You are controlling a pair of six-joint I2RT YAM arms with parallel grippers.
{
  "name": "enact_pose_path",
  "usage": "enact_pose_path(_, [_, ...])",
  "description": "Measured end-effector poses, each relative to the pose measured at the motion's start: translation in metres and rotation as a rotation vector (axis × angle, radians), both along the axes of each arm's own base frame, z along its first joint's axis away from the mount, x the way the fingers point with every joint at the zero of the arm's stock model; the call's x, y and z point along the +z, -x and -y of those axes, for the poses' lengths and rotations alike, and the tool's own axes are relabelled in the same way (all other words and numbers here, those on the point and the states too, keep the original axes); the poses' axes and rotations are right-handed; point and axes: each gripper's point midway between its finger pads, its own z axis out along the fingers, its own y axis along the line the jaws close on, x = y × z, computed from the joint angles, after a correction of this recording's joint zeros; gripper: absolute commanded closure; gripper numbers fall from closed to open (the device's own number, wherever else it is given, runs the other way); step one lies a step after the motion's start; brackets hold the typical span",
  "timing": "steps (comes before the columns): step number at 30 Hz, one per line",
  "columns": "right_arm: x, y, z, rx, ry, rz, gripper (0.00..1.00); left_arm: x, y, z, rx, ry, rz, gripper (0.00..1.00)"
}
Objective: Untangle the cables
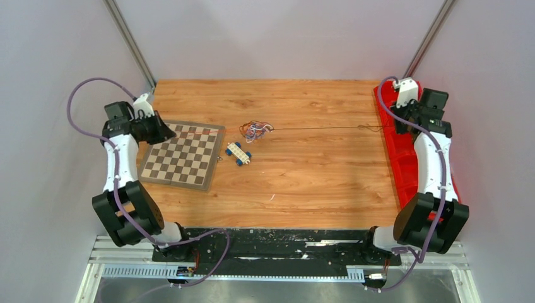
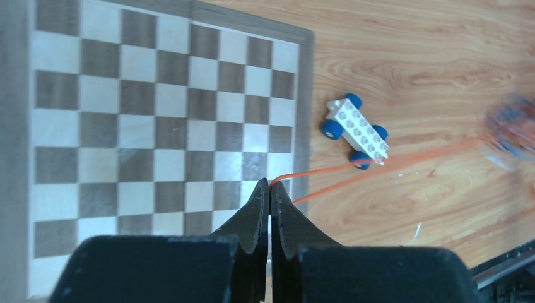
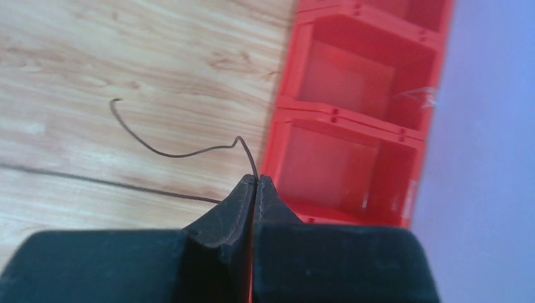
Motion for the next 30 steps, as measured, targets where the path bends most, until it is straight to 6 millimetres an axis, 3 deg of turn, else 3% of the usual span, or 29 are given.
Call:
enact_pose_path(4, [0.031, -0.003, 0.027, -0.05, 0.01, 0.071, 1.0, -0.007, 0.001, -0.037, 0.079, -0.014, -0.023, 1.0])
enact_pose_path(8, [0.051, -0.007, 0.035, -0.055, 0.004, 0.109, 1.0, -0.026, 0.007, -0.055, 0.113, -0.005, -0.084, 1.0])
enact_pose_path(13, [0.061, -0.014, 0.044, -0.056, -0.008, 0.124, 1.0, -0.043, 0.009, -0.068, 0.127, -0.022, -0.126, 1.0])
enact_pose_path(20, [0.07, -0.016, 0.089, -0.147, -0.004, 0.138, 1.0, -0.074, 0.017, -0.104, 0.204, -0.043, -0.209, 1.0])
enact_pose_path(23, [0.067, -0.011, 0.101, -0.174, -0.011, 0.127, 1.0, -0.079, 0.02, -0.11, 0.209, -0.062, -0.222, 1.0])
enact_pose_path(26, [0.065, -0.01, 0.098, -0.157, -0.035, 0.125, 1.0, -0.079, 0.02, -0.109, 0.192, -0.064, -0.214, 1.0])
enact_pose_path(28, [0.068, -0.011, 0.092, -0.13, -0.048, 0.134, 1.0, -0.076, 0.019, -0.102, 0.162, -0.041, -0.198, 1.0])
enact_pose_path(30, [0.07, -0.013, 0.074, -0.074, -0.075, 0.141, 1.0, -0.068, 0.017, -0.081, 0.097, 0.007, -0.173, 1.0])
